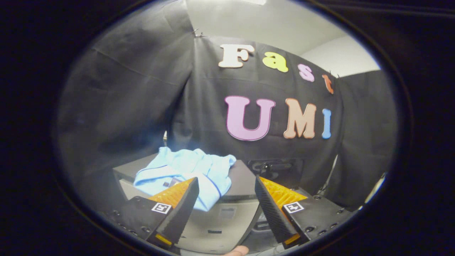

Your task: Put the clothes into the washing machine and then close the washing machine lid.

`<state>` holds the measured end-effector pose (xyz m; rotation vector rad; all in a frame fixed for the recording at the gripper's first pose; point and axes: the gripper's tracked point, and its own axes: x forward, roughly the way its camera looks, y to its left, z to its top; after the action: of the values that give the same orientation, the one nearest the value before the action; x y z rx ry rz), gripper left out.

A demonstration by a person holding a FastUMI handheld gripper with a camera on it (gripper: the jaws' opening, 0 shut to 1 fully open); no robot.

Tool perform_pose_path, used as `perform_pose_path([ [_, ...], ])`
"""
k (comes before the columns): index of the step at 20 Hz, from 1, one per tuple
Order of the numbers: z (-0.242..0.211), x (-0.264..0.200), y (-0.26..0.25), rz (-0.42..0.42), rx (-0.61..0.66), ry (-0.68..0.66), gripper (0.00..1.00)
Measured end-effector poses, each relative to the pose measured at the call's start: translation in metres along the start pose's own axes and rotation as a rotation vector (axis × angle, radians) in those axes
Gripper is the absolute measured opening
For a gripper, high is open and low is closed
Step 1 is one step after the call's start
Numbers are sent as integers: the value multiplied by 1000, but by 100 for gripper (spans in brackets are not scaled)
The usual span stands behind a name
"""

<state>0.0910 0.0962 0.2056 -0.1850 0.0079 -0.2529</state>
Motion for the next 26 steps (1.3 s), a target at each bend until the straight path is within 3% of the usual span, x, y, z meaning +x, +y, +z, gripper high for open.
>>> perform_pose_path([
  [3,19,41,29,9,12,22,98],
  [7,25,96,75,109,89,110,97],
  [10,14,126,101,167,62,229,97],
  [13,-5,153,104,132,40,339,97],
  [15,-18,168,120,169,28,397,97],
  [18,-58,174,131,188,32,525,97],
  [21,-57,178,133,198,93,523,96],
  [26,-55,177,131,198,68,507,95],
])
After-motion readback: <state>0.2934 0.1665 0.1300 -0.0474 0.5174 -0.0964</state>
